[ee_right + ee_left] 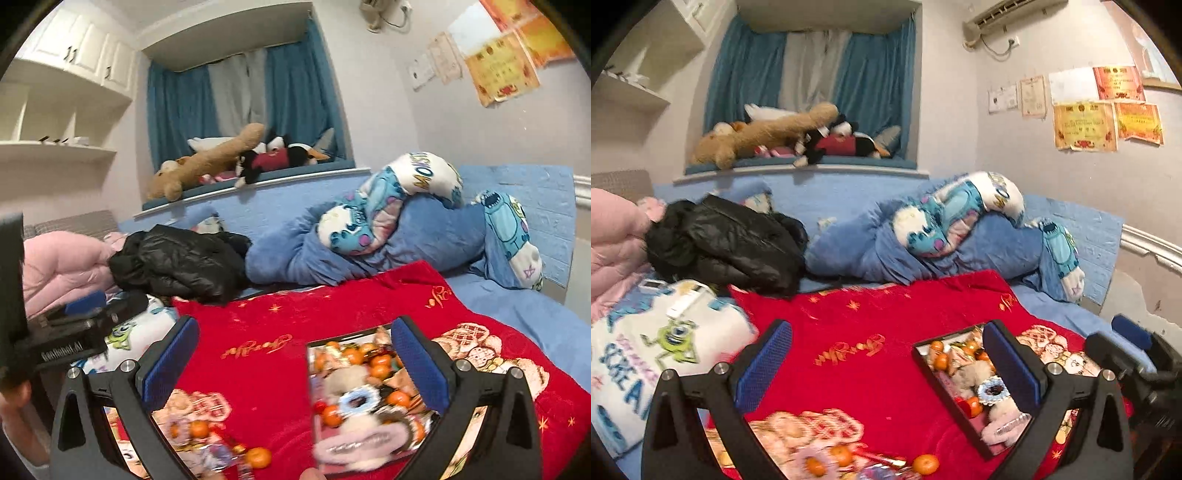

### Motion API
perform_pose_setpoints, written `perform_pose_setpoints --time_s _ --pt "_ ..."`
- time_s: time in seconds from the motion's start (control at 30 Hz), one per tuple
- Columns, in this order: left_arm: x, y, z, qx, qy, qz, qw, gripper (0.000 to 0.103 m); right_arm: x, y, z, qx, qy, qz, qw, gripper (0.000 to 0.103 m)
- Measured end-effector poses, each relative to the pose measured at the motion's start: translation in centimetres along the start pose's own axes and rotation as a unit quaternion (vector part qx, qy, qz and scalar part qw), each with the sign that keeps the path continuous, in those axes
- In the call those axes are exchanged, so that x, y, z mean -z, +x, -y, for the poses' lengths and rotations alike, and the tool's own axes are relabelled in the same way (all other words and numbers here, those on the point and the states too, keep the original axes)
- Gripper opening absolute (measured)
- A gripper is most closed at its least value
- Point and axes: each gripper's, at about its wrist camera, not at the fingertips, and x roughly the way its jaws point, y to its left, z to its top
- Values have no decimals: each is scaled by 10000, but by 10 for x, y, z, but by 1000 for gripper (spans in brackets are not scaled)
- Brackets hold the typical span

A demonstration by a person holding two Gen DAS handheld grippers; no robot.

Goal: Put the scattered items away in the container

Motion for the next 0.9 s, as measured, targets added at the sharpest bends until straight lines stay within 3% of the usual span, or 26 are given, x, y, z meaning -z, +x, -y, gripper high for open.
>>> perform_pose_setpoints --time_s 0.13,0.3,0.4,0.5,0.67,0.77,0.9 --pt "13 -37 -25 -251 -80 -23 9997 103 26 -13 -21 -5 92 -43 9999 103" --pt "65 -59 -49 -397 -205 -175 9988 103 71 -22 -32 114 179 -200 9996 103" --pt "105 -54 -60 -205 -385 -313 9986 103 100 -22 -29 236 322 -305 9987 103" --pt "136 -43 -60 -164 -351 -557 9977 103 127 -17 -27 262 306 -675 9969 103" --pt "181 -50 -58 -27 -382 -536 9978 103 160 -11 -26 413 200 -956 9944 103" --pt "190 -39 -53 71 -523 -791 9955 103 171 0 -16 399 473 -1254 9902 103" --pt "192 -28 -43 -109 -279 -699 9971 103 171 0 -7 543 584 -1207 9895 103"
